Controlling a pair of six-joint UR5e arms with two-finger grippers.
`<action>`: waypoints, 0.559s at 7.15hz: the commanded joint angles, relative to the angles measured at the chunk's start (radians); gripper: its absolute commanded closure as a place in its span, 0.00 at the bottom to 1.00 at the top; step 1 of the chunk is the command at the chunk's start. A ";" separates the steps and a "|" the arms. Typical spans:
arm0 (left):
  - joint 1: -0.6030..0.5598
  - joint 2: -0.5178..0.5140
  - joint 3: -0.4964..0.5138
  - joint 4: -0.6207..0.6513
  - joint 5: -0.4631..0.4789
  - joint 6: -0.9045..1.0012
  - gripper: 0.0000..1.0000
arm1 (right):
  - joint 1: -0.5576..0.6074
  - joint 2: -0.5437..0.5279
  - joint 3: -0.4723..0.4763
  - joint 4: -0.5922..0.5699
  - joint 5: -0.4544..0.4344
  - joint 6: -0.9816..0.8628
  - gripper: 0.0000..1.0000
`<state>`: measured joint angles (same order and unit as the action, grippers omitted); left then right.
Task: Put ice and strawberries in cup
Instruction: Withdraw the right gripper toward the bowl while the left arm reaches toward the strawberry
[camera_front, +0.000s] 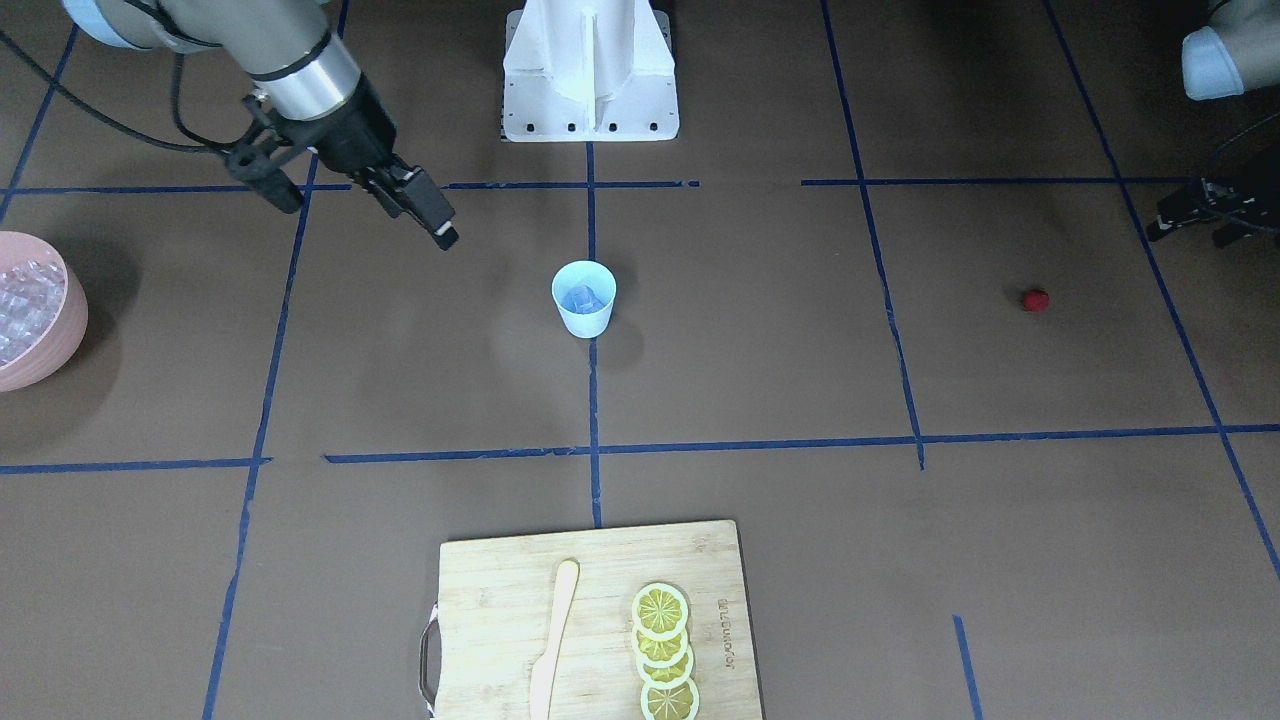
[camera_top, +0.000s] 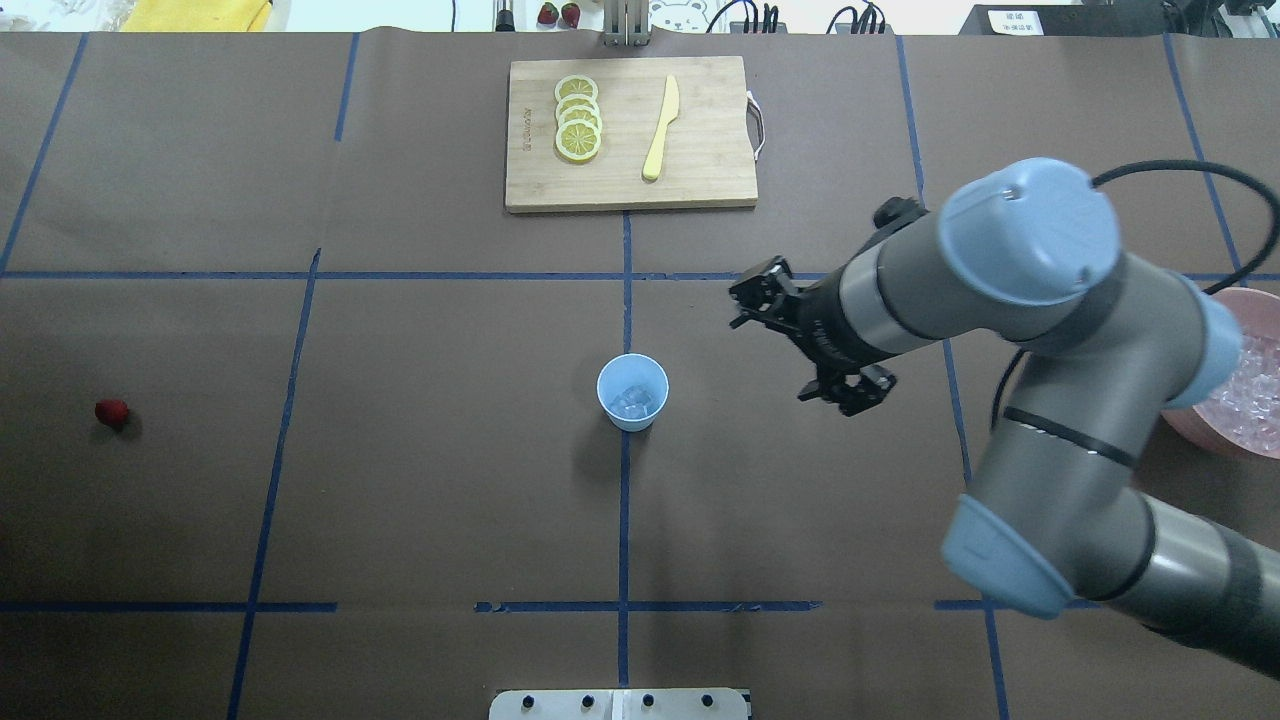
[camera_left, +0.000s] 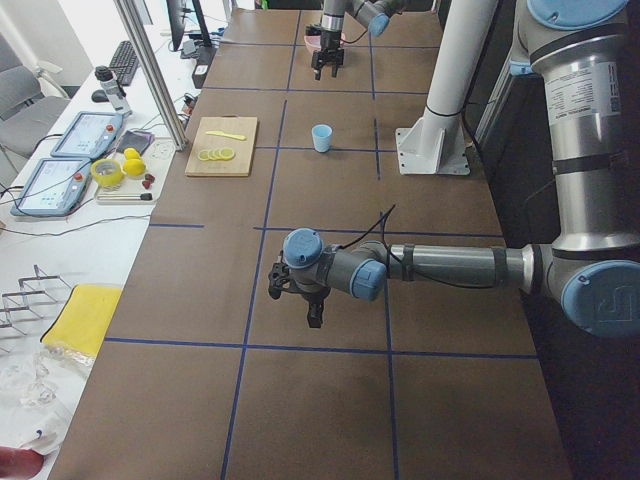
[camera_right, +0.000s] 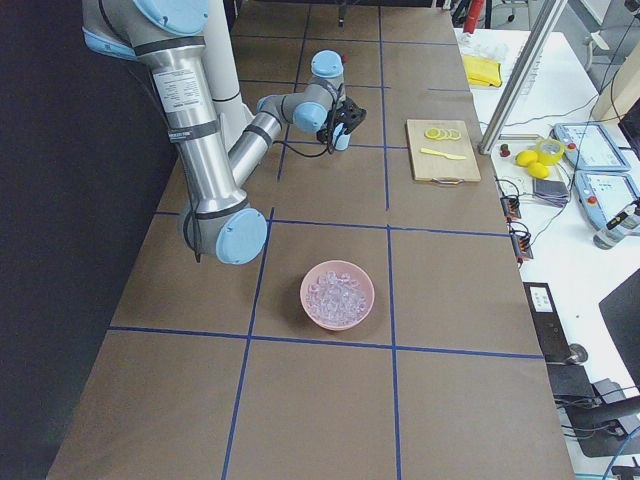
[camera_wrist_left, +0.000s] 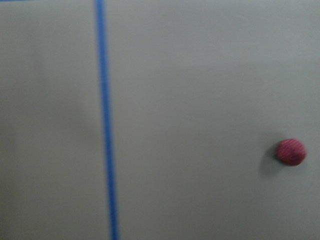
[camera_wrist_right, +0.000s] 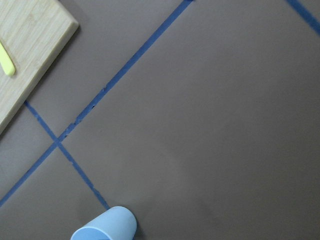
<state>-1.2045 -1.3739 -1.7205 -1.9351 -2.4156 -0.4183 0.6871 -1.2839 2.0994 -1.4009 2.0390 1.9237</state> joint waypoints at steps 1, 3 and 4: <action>0.223 -0.025 0.005 -0.256 0.111 -0.385 0.00 | 0.084 -0.147 0.074 0.006 0.074 -0.133 0.00; 0.341 -0.025 0.012 -0.338 0.350 -0.508 0.00 | 0.094 -0.167 0.076 0.008 0.090 -0.163 0.00; 0.359 -0.025 0.021 -0.347 0.389 -0.508 0.01 | 0.094 -0.167 0.076 0.008 0.090 -0.161 0.00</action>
<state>-0.8838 -1.3982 -1.7072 -2.2583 -2.1105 -0.9020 0.7777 -1.4448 2.1737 -1.3933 2.1256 1.7684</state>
